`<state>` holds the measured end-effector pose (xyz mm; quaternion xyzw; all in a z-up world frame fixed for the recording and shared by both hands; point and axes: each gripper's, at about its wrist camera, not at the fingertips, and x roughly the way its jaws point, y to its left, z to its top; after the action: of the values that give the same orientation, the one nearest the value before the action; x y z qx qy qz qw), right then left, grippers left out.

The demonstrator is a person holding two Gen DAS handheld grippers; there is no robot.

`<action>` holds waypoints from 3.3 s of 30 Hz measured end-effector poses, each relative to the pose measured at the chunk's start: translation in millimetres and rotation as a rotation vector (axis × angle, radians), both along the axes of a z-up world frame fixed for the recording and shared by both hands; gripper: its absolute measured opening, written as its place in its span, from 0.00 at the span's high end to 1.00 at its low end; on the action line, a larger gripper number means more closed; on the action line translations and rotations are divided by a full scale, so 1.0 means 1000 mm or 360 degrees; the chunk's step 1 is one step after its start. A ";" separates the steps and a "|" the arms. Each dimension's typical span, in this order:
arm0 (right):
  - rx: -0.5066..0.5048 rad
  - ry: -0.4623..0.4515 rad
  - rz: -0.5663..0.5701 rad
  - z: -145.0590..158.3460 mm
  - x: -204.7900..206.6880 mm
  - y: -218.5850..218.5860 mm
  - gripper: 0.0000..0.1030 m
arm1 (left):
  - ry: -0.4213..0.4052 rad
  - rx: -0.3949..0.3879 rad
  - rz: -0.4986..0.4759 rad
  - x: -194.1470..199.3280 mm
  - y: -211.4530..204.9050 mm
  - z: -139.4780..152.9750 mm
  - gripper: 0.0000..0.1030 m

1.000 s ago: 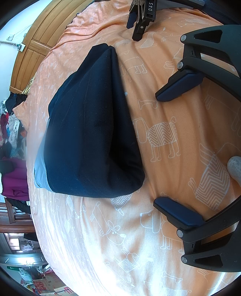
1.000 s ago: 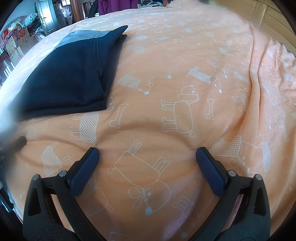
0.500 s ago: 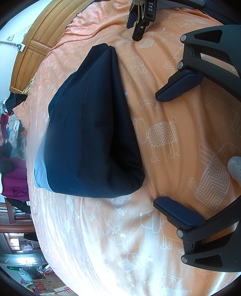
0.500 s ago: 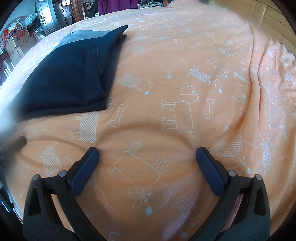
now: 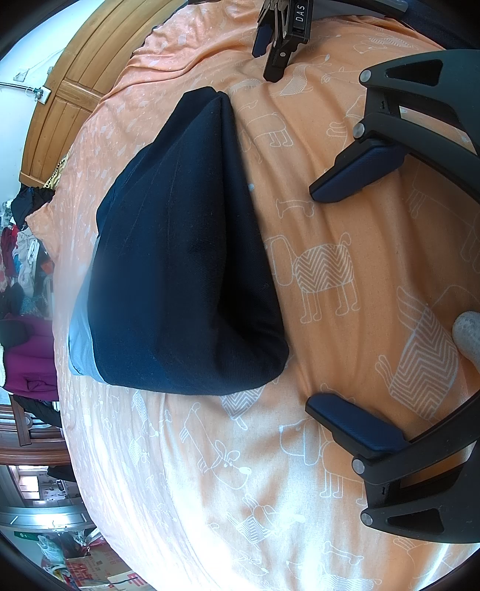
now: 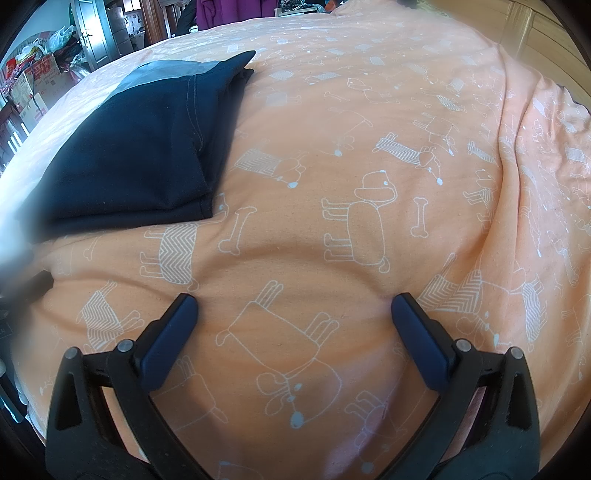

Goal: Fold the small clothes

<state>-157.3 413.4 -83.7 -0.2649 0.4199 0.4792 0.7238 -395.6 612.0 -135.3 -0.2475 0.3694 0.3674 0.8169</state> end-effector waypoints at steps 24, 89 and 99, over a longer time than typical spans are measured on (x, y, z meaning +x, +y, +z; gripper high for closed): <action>-0.0001 -0.0002 -0.0003 0.000 0.000 0.001 0.00 | -0.0010 0.0006 0.0002 -0.002 0.002 0.001 0.00; 0.0498 -0.0262 0.0080 0.240 -0.122 -0.053 0.00 | -0.0364 0.0699 0.0233 -0.067 -0.106 0.276 0.00; 0.0424 -0.0253 0.0036 0.228 -0.110 -0.040 0.00 | -0.0290 0.0737 0.0248 -0.062 -0.106 0.267 0.00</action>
<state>-267.2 373.3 144.0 -0.2085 0.2909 0.5163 0.7780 -458.0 505.7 131.7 -0.1139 0.1800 0.4802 0.8509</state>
